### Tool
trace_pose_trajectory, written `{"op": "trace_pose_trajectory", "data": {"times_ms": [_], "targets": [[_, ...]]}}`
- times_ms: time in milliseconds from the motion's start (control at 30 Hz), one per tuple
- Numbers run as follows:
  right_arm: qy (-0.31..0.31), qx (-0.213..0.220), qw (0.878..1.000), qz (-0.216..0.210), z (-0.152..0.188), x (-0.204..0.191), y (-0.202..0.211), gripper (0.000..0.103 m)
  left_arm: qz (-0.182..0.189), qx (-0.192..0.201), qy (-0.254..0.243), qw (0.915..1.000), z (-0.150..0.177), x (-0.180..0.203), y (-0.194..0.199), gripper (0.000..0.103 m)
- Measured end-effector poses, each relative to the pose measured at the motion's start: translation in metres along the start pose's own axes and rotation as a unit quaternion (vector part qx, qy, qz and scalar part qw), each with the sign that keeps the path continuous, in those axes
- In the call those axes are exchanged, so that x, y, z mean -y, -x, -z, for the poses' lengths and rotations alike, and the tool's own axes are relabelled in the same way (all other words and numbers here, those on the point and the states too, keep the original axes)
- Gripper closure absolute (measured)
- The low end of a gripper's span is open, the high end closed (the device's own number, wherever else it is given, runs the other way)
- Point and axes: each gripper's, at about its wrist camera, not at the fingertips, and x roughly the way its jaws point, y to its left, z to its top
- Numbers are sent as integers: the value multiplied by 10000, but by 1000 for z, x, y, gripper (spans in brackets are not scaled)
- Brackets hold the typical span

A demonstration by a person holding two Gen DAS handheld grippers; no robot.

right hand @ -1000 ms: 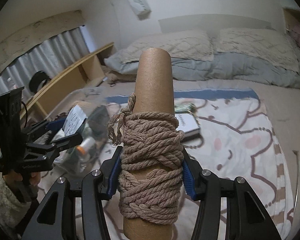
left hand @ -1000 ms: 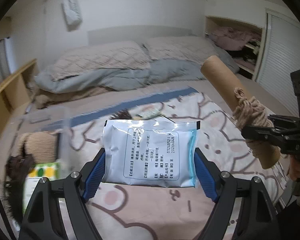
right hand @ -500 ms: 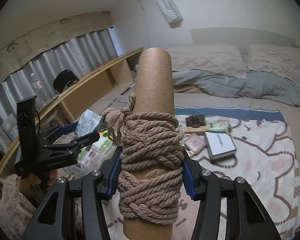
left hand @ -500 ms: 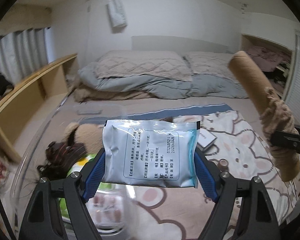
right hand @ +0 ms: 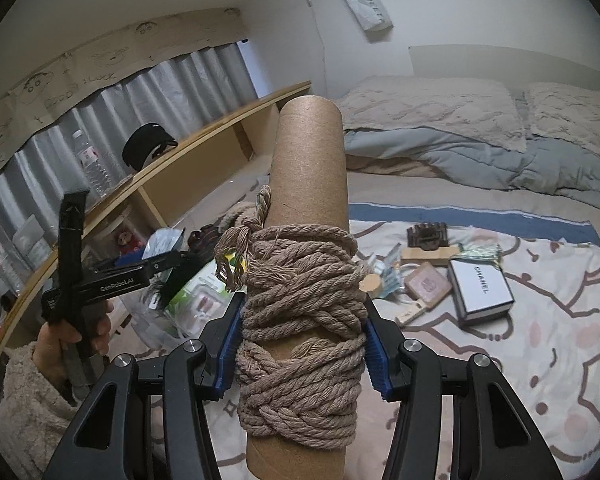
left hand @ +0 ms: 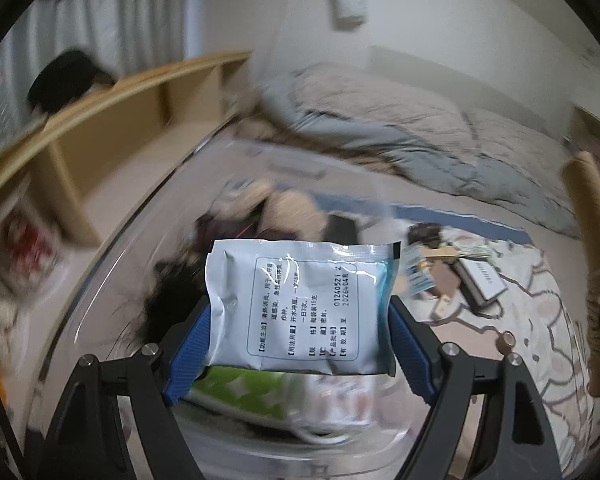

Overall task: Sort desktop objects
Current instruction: 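Carry the white packet and rope-wrapped tube toward the clear bin with both tools, then lower the white packet into the bin and open the left gripper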

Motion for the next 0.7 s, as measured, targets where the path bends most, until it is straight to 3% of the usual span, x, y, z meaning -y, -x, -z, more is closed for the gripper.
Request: {"op": "trace_pose_trajectory", "data": {"times_ms": [167, 400, 700], "targets": [[41, -96, 9998, -151, -1, -10, -13, 49, -105, -381, 738, 9965, 6, -30, -11, 20], [84, -116, 9994, -318, -5, -25, -24, 49, -395, -372, 1552, 9864, 5, -42, -15, 20], [129, -120, 9991, -383, -5, -33, -26, 49, -710, -333, 2929, 9529, 5, -52, -27, 17]]}}
